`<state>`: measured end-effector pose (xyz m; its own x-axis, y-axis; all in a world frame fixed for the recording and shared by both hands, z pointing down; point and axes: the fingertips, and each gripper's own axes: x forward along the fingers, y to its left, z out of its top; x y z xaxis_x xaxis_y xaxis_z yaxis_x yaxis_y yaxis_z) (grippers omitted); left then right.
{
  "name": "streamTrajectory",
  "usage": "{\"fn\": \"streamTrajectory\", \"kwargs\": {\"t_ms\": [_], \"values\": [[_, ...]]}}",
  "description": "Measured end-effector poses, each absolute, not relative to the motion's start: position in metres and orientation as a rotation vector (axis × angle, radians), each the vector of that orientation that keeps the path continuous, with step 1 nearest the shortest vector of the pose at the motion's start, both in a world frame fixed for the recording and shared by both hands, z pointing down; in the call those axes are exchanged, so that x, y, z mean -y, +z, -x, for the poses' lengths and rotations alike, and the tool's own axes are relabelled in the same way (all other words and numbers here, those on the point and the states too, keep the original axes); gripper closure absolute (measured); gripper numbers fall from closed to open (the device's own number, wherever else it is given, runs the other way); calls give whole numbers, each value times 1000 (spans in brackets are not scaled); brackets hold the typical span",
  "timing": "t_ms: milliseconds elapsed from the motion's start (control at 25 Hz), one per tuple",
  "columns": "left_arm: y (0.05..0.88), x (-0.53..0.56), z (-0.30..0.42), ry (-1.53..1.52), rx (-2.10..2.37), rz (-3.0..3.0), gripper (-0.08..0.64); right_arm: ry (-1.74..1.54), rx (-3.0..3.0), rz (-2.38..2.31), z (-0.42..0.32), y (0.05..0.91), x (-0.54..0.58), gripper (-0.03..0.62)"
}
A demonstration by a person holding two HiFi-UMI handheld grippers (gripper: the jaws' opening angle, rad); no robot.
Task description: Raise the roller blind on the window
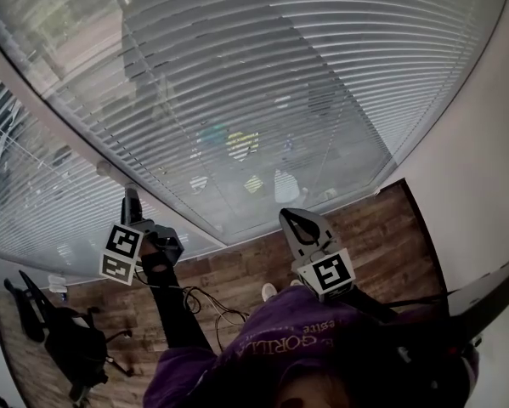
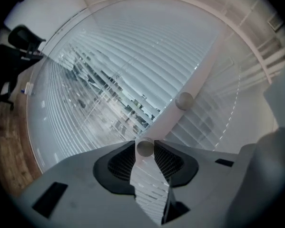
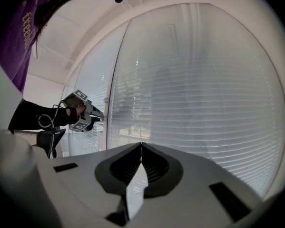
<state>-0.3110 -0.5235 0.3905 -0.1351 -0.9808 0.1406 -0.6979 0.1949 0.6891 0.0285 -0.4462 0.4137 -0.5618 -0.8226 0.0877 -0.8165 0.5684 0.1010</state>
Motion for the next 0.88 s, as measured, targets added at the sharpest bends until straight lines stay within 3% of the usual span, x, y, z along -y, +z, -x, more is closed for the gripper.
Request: {"fn": "streamTrajectory", "kwargs": {"t_ms": [320, 600, 880], "values": [[386, 518, 311, -280, 2177, -1734, 440, -52, 2672, -1389, -28, 417, 444, 594], [392, 527, 299, 376, 2397, -1932, 440, -20, 2670, -1390, -29, 419, 443, 594], [396, 528, 290, 662, 2385, -2023, 440, 0, 2659, -1388, -27, 421, 443, 594]]}}
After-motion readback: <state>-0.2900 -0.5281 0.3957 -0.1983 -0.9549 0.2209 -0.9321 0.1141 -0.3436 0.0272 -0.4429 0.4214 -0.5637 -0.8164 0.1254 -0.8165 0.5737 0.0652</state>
